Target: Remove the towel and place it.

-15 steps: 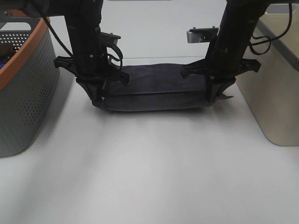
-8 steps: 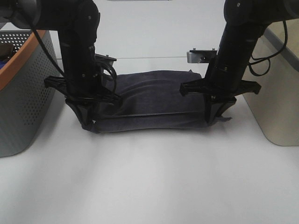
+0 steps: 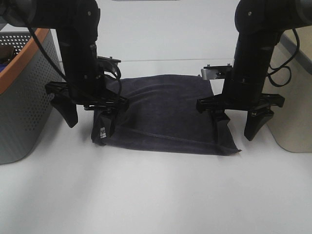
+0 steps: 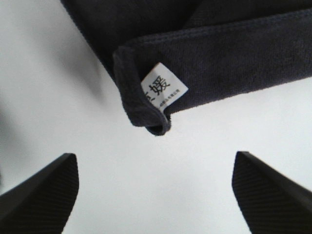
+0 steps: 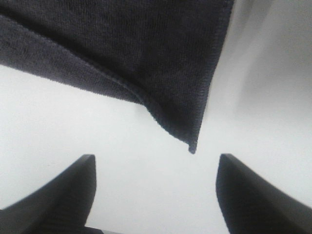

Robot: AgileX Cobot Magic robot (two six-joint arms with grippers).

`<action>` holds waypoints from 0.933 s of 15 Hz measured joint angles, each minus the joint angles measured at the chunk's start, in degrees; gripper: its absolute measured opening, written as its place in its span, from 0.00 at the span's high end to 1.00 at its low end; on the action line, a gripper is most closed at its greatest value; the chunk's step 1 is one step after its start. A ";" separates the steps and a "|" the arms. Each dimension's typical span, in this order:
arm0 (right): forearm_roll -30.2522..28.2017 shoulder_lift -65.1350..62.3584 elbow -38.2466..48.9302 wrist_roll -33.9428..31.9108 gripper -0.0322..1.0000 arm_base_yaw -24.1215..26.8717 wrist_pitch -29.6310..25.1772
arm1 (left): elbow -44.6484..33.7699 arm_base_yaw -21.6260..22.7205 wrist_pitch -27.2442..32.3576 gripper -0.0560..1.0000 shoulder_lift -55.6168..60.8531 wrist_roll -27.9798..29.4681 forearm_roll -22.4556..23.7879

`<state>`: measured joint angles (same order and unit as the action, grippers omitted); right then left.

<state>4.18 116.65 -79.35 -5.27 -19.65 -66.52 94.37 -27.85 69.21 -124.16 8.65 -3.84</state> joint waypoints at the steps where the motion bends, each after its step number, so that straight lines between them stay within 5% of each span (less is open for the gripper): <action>1: 0.00 0.00 0.00 0.00 0.32 0.00 -0.11 | 0.00 0.00 0.06 0.17 0.11 -0.23 -0.23; 7: 2.23 -0.23 0.00 -0.06 0.32 0.00 7.16 | 0.00 0.00 -0.57 0.17 0.11 -0.34 6.30; 14: 4.01 -0.23 0.00 0.46 0.32 0.00 6.07 | 0.00 0.00 -10.77 0.20 0.11 1.20 8.71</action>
<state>8.19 116.43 -79.35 -4.81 -19.65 -60.45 94.37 -27.85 58.44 -124.05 9.85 4.87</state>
